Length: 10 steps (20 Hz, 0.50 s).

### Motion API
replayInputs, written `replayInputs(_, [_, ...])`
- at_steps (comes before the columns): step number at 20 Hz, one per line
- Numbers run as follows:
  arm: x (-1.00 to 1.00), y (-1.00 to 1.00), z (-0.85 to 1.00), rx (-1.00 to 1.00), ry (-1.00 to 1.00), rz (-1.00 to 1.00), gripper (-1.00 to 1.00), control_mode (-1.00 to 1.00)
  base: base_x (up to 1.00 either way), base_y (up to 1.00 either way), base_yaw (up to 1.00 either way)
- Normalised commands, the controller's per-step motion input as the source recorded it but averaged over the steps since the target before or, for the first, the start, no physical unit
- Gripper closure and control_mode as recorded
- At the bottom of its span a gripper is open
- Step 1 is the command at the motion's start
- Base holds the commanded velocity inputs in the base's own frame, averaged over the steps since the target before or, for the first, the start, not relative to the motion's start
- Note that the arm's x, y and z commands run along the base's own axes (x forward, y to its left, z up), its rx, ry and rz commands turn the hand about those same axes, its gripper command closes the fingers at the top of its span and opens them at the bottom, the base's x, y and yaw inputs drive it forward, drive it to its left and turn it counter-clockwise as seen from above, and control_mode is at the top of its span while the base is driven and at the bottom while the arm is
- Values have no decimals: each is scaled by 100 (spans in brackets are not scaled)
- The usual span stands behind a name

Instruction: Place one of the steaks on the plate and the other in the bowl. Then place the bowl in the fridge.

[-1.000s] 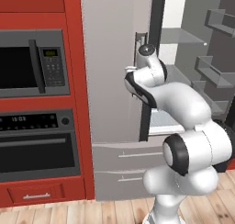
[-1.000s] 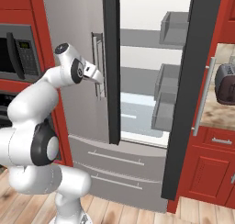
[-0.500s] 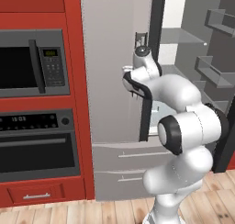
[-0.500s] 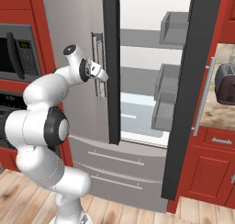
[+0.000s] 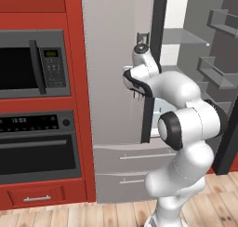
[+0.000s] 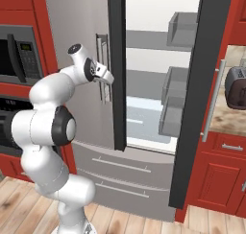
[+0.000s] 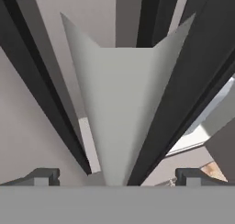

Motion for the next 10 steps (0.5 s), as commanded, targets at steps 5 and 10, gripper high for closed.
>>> replayInputs(5, [36,0,-32,-6,-14,3,-100,-100,0,0,0])
replayInputs(10, [4,-7,-67,-12,-48,6,-100,-100,0,0,0])
